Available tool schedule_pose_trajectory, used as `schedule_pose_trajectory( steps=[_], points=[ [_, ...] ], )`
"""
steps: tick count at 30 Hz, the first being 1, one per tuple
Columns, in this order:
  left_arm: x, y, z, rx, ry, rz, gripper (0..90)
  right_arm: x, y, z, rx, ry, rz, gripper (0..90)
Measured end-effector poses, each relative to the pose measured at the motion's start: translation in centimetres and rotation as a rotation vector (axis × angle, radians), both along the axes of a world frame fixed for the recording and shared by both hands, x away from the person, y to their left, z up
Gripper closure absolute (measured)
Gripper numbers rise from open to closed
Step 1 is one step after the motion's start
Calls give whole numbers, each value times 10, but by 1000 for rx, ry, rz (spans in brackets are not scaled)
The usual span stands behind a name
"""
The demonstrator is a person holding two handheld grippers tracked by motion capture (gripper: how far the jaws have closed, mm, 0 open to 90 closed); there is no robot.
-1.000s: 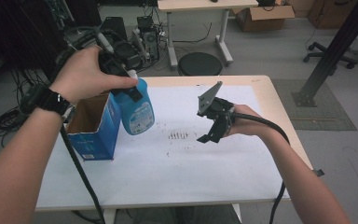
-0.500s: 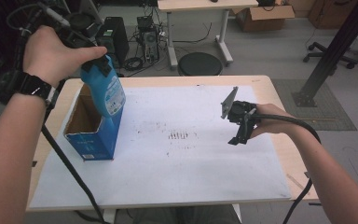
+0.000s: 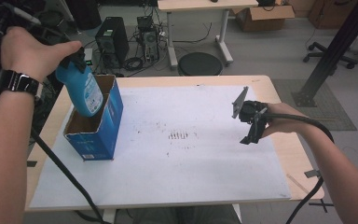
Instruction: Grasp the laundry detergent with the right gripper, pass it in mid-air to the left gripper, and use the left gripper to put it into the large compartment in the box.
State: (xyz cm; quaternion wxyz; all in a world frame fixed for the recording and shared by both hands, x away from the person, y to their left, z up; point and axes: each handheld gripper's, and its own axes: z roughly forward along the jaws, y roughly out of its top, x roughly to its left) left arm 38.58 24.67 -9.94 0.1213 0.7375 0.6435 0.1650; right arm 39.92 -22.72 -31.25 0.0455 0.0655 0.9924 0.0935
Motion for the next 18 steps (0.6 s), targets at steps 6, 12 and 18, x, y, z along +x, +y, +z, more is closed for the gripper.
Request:
schedule_pose_trajectory(
  steps=[6,12,18],
  points=[
    [2,8,-13,14,12,26,381,-1,-3,0,0,-1,-2,69],
    [4,11,-34,12,40,29,381,-2,-4,-2,-10,-3,0,70],
    [8,12,-62,29,72,27,381,-3,-5,0,-14,-4,-3,69]
  ],
)
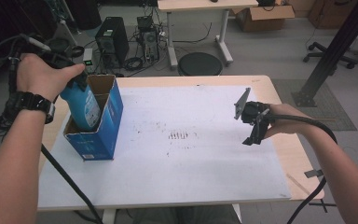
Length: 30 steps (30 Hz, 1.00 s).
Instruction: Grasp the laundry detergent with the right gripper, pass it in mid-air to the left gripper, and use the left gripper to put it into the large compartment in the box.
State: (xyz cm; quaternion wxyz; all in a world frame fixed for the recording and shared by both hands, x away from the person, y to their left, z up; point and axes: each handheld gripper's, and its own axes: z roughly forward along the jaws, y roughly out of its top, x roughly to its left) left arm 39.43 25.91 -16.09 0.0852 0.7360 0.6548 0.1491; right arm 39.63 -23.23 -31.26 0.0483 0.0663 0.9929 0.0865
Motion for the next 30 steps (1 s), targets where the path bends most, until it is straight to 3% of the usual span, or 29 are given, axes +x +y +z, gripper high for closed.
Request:
schedule_pose_trajectory(
  steps=[15,30],
  points=[
    [8,3,-65,-26,89,-2,381,-3,-1,-4,-5,5,-4,62],
    [12,6,-101,-19,130,19,381,-3,-1,-7,-6,16,-2,62]
  ],
)
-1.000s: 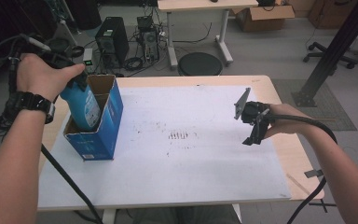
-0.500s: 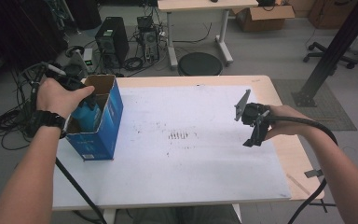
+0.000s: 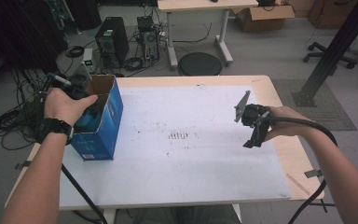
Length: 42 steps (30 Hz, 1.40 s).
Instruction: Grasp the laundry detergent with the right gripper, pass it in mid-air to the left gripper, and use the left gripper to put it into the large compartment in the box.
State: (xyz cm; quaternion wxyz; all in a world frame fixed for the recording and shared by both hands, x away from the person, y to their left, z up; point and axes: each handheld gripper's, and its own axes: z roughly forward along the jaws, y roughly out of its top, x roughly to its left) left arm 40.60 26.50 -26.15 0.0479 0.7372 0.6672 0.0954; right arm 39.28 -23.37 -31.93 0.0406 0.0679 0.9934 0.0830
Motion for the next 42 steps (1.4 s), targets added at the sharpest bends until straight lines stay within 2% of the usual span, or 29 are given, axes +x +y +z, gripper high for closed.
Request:
schedule_pose_trajectory(
  steps=[8,27,33,36,40,42],
  points=[
    [0,0,-8,11,9,-2,381,0,2,-2,2,5,0,63],
    [2,-8,-11,35,11,-5,375,-2,-1,-6,0,11,-1,63],
    [1,-8,-8,2,9,-17,364,-3,-3,-6,0,11,-3,65],
    [0,-9,-6,10,21,-9,340,-3,-2,-6,3,12,0,65],
    [-2,-9,1,7,13,-17,310,-4,-1,-3,8,9,4,66],
    [-3,-10,5,22,8,-17,310,-5,-1,-2,5,7,5,66]
  ],
)
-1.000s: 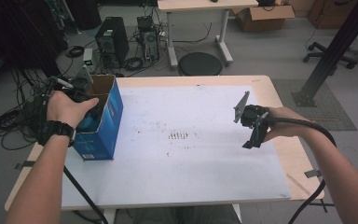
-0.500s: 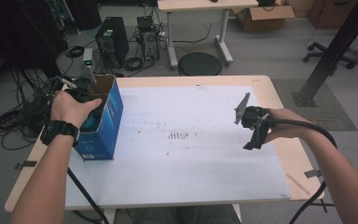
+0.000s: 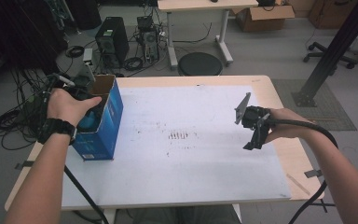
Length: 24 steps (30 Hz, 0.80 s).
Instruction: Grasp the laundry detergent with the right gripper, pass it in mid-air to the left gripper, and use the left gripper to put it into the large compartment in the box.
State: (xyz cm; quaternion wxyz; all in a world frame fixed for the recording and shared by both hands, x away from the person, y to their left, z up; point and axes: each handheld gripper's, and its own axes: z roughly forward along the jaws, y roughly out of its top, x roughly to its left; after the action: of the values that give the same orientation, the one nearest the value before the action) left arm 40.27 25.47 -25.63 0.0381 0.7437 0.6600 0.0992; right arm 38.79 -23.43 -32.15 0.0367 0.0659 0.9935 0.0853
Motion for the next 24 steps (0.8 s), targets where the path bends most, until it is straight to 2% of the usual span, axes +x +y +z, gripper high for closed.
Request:
schedule_pose_trajectory(
  steps=[7,11,15,17,21,24],
  points=[
    [-6,-4,23,30,-22,-14,298,-2,-1,4,6,-7,-3,66],
    [-12,-13,40,40,-44,-53,293,-2,0,9,10,-14,2,66],
    [-18,-32,57,46,-91,-115,290,-3,1,13,16,-21,-2,66],
    [-20,-44,62,34,-104,-154,288,-3,1,15,14,-22,-4,65],
    [-22,-71,65,17,-106,-246,269,-3,1,16,14,-25,-2,66],
    [-21,-89,61,9,-108,-297,261,-4,2,18,17,-24,-6,65]
  ],
)
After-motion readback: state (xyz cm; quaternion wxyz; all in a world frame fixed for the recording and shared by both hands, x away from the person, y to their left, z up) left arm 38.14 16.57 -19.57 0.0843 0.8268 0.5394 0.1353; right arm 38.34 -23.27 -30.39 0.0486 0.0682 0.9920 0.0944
